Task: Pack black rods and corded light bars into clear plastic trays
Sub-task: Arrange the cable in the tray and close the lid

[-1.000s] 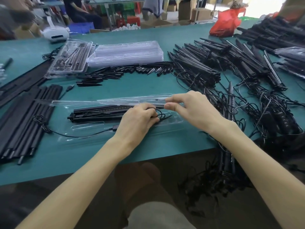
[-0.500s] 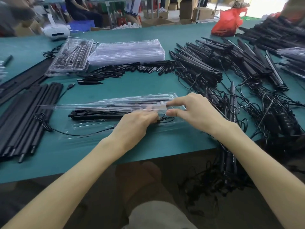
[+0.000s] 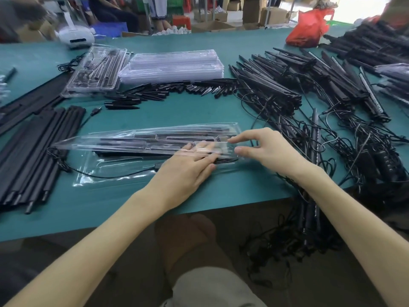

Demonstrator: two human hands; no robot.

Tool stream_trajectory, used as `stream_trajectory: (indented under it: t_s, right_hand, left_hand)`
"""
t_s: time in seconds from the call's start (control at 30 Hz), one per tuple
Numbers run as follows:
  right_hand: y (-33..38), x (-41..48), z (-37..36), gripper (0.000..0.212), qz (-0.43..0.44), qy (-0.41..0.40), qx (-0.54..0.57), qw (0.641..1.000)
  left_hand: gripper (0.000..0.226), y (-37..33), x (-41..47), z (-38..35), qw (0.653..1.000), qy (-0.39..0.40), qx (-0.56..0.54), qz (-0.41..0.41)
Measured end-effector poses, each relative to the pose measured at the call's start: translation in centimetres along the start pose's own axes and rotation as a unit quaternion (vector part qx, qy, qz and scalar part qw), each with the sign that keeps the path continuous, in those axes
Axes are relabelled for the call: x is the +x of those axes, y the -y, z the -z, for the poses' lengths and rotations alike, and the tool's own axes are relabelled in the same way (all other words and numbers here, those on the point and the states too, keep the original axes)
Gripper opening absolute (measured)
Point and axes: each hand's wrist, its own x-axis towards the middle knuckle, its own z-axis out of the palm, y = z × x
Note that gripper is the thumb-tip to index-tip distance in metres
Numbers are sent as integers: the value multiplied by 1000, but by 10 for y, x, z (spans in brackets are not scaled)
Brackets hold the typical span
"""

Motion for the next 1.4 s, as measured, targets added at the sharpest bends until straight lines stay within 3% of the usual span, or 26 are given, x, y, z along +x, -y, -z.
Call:
stream_trajectory:
  t_s: [0.2,0.47,0.67,0.8,0.9,1.1,1.4]
  right_hand:
    - [-5,0,-4,21,-18,-21,62,998]
    - [-5,0,-4,19,-61,-20,165,984]
    - [-2,-2,-5,17,-77,-57,237,967]
    - [2,0,-8,21,-102,-89,292,947]
    - [2,3,-10,31,-133,-99,300,940]
    - [3,5,-10,35,-165,-89,318,929]
    - [4,6,-9,32,-161,-95,315,931]
  left_hand:
    - [19,-22,7,-11,974,-145,-125,122]
    - [16,-33,14,-17,924,-175,-247,235]
    - [17,-37,16,-11,932,-190,-198,237]
    - [27,-35,22,-7,942,-167,-145,251]
    - [30,-24,27,-3,952,-128,-167,223]
    - [15,-7,34,7,922,-93,-315,207]
    - [6,2,36,11,950,-28,-266,160]
